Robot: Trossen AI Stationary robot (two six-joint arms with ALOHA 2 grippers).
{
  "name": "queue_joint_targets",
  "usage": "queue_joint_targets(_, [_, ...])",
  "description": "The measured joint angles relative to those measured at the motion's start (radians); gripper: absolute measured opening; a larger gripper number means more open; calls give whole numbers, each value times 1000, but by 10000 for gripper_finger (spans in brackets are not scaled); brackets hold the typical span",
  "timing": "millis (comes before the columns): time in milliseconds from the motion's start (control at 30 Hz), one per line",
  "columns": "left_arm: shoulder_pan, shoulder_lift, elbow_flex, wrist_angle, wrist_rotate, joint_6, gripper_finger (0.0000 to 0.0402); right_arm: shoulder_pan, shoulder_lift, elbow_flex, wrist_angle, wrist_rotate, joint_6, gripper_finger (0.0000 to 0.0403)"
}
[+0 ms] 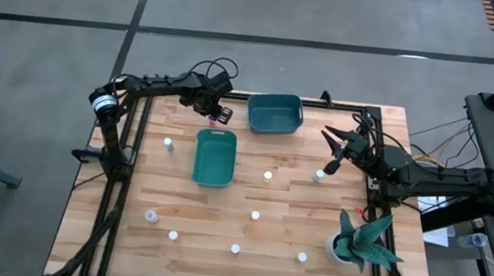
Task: Pick and place medicine bottles into bin by pill shape (circle, oval)
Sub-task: Put the top pink capsule pill bottle into the green bin
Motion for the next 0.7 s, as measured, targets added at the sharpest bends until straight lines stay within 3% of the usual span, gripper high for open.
queue_joint_targets(333, [-8, -50, 78, -20, -58, 37, 100, 0, 0, 0, 0, 0, -8, 66])
queue_joint_targets(700, [-156, -278, 138, -54, -57, 79, 97, 0, 0, 0, 2, 0, -6, 66])
